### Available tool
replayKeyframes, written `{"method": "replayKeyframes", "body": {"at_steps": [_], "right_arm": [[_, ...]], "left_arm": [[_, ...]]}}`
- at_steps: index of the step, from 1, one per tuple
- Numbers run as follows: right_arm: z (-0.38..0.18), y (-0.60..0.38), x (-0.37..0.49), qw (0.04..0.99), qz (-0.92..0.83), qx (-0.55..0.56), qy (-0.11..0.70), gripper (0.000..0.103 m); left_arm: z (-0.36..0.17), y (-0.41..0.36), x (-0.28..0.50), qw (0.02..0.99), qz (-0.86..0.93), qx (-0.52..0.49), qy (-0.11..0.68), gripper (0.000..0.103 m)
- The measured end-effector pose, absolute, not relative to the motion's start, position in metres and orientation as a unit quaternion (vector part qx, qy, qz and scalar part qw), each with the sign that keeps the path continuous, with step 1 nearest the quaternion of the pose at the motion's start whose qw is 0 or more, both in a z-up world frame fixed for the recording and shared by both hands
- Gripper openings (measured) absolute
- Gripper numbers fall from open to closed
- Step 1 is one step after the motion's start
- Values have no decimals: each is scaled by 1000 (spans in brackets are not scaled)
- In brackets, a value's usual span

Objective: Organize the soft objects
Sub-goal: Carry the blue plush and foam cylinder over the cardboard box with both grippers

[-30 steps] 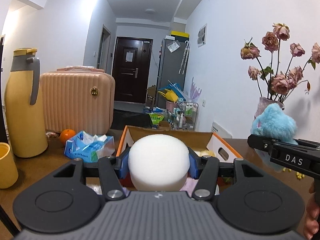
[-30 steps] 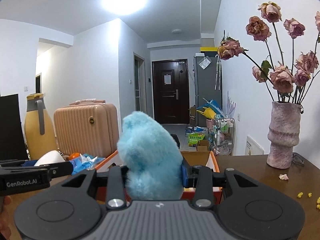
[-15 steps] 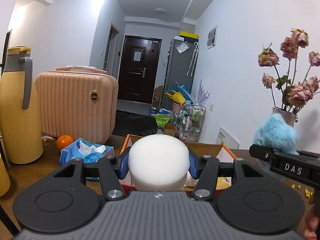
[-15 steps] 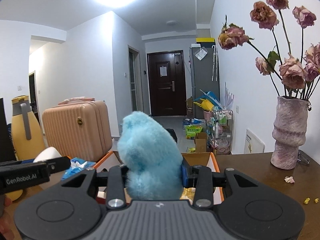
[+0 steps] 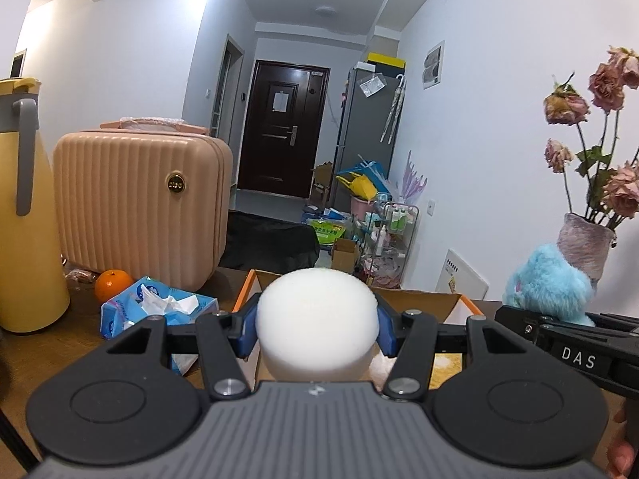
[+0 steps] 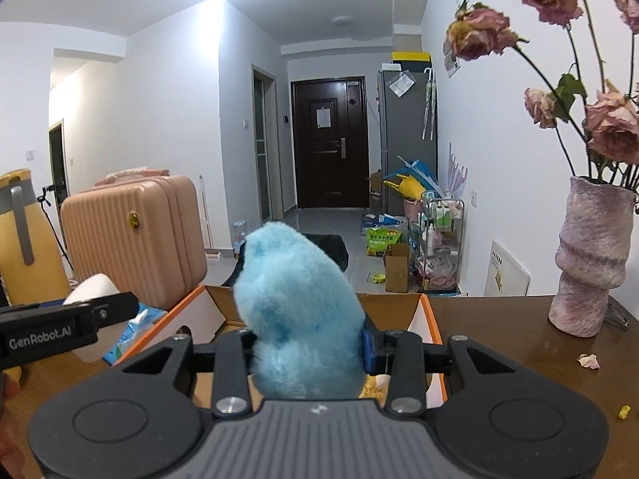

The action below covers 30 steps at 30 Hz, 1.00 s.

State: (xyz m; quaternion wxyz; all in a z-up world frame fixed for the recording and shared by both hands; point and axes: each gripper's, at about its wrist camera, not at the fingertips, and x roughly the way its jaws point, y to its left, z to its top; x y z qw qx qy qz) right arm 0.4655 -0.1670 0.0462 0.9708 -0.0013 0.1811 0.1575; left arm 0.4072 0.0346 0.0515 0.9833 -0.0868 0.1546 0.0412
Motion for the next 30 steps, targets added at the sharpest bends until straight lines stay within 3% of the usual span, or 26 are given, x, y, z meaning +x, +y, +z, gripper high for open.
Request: {"method": "replayKeyframes", "body": {"at_steps": [19, 30], "right_arm": [[10, -146, 525, 958, 158, -37, 235, 37], [-9, -139, 526, 964, 163, -31, 207, 37]], "left_arm": [[28, 43, 470, 976, 69, -79, 191, 56], [11, 45, 495, 972, 86, -65, 208, 56]]}}
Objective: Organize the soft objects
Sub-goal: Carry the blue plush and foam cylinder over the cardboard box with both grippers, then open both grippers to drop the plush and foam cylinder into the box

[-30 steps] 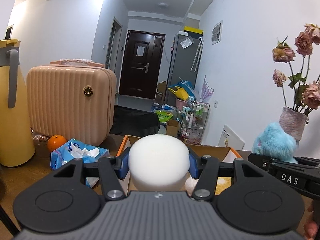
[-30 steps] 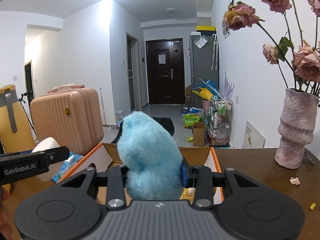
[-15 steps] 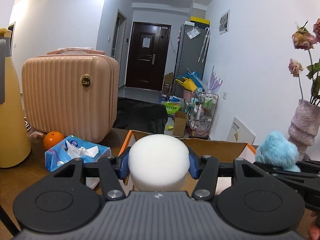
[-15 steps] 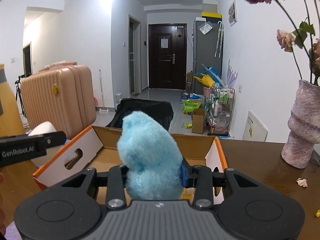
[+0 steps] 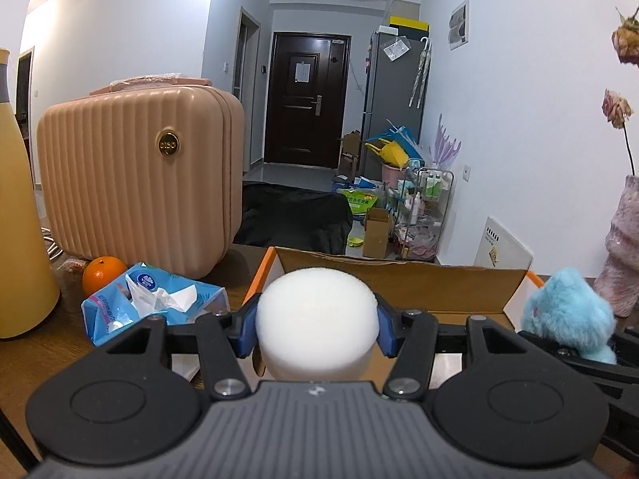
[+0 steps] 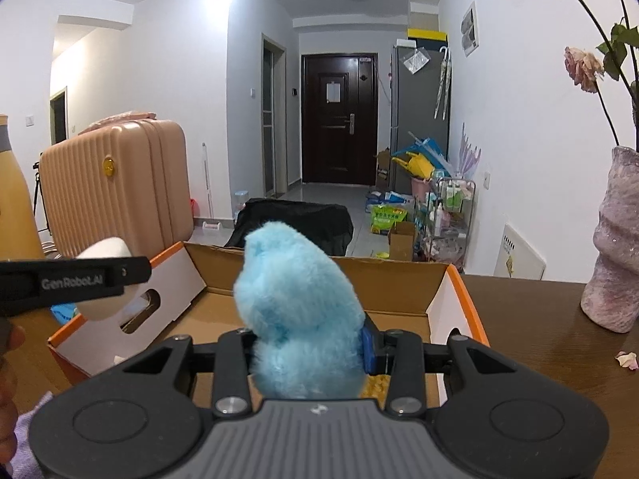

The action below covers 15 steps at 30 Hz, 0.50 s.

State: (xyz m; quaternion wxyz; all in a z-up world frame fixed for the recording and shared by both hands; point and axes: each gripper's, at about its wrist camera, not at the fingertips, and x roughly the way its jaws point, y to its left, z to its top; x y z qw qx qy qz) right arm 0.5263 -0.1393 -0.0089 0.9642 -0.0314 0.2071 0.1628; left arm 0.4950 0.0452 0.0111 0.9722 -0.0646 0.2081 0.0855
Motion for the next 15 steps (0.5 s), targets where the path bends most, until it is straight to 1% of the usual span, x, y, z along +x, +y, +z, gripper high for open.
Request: {"method": "replayKeyframes", "body": {"at_steps": [4, 15], "right_arm": [[-11, -143, 524, 969, 153, -29, 193, 37], [-14, -133, 533, 970, 132, -48, 201, 37]], "left_arm": [[2, 42, 499, 972, 87, -57, 210, 57], [-19, 34, 508, 970, 102, -27, 221, 57]]}}
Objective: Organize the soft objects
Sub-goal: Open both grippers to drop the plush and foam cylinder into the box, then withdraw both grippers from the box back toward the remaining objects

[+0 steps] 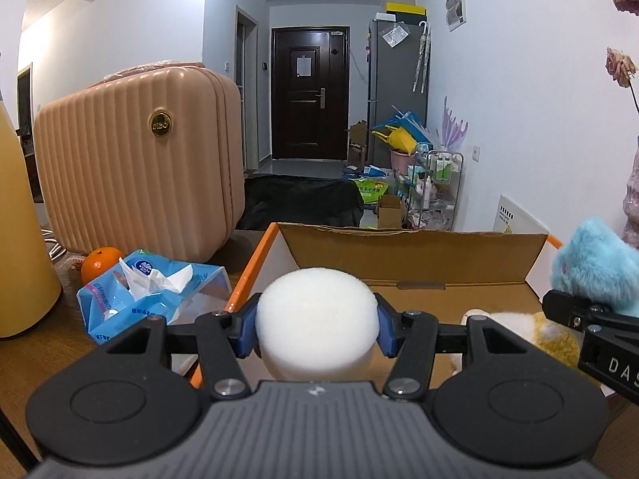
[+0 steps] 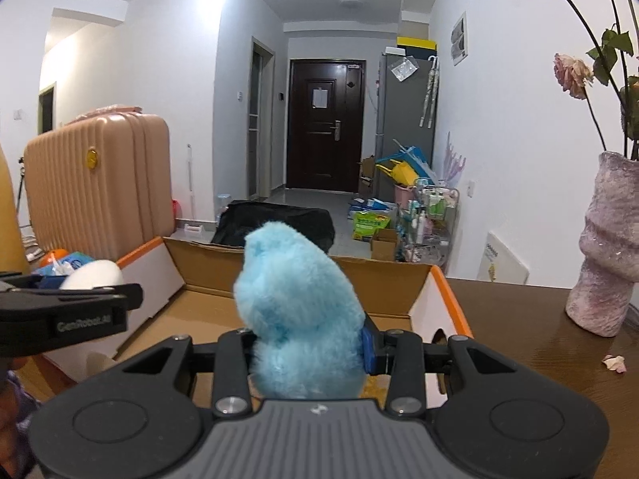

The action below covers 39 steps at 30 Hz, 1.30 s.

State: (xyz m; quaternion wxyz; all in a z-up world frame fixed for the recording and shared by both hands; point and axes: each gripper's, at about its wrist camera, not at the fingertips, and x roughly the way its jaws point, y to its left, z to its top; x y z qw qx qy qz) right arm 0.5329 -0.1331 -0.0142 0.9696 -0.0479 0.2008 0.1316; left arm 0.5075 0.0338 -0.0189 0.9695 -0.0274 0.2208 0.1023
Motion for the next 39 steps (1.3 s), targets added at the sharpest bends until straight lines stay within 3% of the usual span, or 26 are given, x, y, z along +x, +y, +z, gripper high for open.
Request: {"method": "replayKeyframes", "body": {"at_steps": [8, 10, 12, 14, 16, 18, 39], "right_arm": [[-18, -134, 542, 967, 112, -45, 222, 42], [-18, -133, 542, 967, 110, -47, 223, 45], [-18, -134, 543, 968, 107, -50, 223, 65], [-19, -135, 542, 968, 103, -51, 221, 77], [-19, -137, 541, 969, 101, -50, 222, 88], [-20, -137, 542, 968, 100, -52, 226, 101], [-9, -149, 532, 969, 106, -39, 218, 103]], "left_arm": [[-22, 34, 506, 971, 97, -26, 215, 60], [-22, 36, 506, 972, 95, -31, 215, 75], [-21, 39, 505, 971, 95, -39, 214, 83], [-20, 41, 504, 971, 100, -44, 212, 89], [-19, 41, 502, 972, 106, -44, 206, 103], [-18, 41, 501, 972, 111, -45, 203, 103], [0, 50, 465, 974, 124, -54, 182, 103]]}}
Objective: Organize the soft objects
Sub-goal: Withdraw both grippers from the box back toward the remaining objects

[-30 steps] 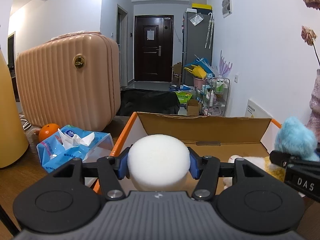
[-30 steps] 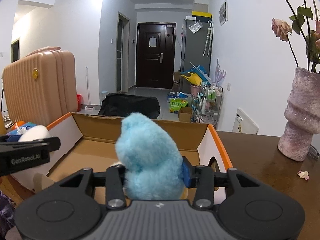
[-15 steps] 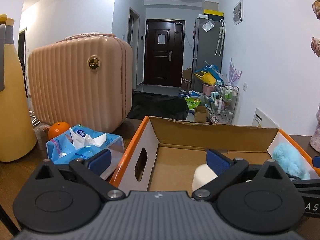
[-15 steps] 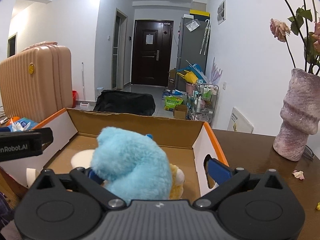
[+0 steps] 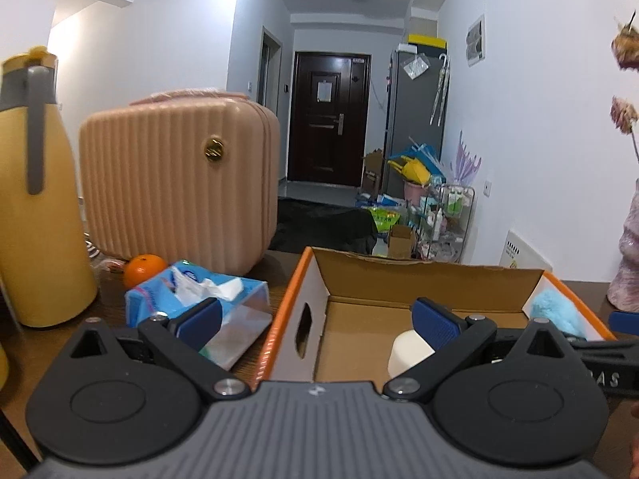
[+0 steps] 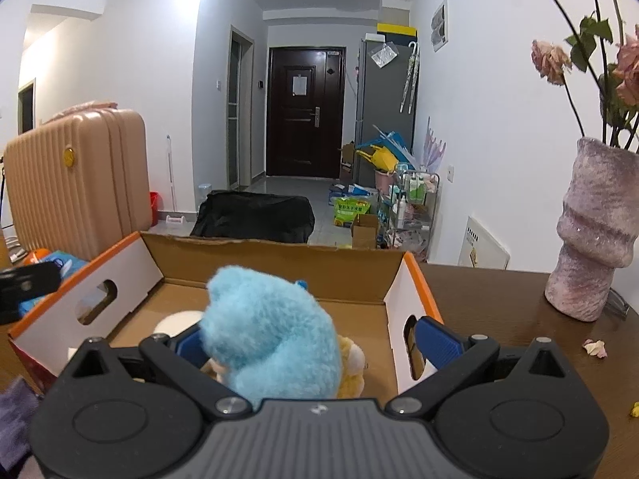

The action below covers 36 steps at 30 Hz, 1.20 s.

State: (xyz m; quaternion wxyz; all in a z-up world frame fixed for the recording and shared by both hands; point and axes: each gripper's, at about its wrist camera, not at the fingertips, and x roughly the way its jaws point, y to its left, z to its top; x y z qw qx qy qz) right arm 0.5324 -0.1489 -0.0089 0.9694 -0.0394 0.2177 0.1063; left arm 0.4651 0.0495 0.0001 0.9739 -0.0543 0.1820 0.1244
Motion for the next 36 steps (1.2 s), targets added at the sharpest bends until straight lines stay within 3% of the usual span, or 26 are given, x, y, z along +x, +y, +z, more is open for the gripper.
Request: {"method": "replayKeyframes", "body": {"at_steps": [10, 36], "right_arm": [[24, -156, 497, 980, 103, -49, 162, 103], [7, -167, 416, 975, 121, -66, 176, 103]], "left_arm": [[10, 65, 418, 976, 127, -61, 167, 103], [4, 67, 348, 978, 124, -46, 158, 103]]}}
